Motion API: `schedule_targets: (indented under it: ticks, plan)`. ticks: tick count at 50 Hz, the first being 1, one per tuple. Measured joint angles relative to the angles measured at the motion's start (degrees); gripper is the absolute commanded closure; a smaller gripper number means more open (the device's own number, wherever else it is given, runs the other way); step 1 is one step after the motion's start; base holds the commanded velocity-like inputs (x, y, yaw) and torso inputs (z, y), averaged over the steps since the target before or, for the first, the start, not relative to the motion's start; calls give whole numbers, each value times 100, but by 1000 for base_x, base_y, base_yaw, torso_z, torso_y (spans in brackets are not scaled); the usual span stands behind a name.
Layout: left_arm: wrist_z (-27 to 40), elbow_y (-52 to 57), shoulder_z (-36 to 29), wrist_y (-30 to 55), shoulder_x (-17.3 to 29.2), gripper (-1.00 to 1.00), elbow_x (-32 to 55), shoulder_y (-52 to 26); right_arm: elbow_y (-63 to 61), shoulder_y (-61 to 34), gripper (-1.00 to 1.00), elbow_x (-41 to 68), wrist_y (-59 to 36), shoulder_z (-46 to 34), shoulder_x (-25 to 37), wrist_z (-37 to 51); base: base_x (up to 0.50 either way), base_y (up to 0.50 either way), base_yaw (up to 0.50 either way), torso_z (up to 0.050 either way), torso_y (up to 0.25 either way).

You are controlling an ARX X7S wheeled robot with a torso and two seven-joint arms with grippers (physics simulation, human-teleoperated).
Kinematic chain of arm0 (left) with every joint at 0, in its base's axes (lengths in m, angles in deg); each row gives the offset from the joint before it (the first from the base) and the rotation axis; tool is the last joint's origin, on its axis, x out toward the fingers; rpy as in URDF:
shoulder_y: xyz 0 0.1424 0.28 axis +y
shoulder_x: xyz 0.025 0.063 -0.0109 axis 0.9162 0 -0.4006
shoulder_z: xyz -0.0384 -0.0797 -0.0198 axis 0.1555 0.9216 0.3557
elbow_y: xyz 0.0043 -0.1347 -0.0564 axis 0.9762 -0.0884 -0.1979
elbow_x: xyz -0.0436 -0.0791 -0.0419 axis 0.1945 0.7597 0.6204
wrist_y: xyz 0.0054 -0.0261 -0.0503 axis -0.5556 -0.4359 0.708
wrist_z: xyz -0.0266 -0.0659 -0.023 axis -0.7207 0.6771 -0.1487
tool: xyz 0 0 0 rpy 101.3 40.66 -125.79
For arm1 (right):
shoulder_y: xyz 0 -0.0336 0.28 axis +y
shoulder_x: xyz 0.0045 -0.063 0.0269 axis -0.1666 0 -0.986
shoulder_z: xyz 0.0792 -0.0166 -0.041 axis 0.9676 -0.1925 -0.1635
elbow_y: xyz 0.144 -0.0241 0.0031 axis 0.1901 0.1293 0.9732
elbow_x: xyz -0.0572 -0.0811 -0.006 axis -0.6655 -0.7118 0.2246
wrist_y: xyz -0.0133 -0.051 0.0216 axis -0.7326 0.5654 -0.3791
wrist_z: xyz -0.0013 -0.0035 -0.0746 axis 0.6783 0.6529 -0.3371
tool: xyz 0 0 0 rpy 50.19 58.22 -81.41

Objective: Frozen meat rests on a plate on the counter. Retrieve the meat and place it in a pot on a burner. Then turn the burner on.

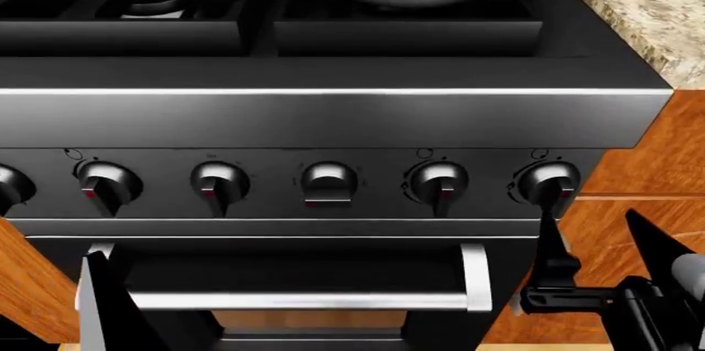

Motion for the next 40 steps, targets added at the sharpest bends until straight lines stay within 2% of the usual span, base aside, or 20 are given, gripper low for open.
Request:
schedule_targets:
  ticks: [39, 40]
  plan:
    - [222, -391, -47, -101, 174, -100, 117, -140, 1014, -1072, -100, -294, -127, -1057, 51, -32, 0, 0, 0, 0, 0]
    - [226, -395, -49, -98, 177, -100, 117, -143, 1015, -1066, 100, -294, -121, -1056, 53, -33, 0, 0, 0, 0, 0]
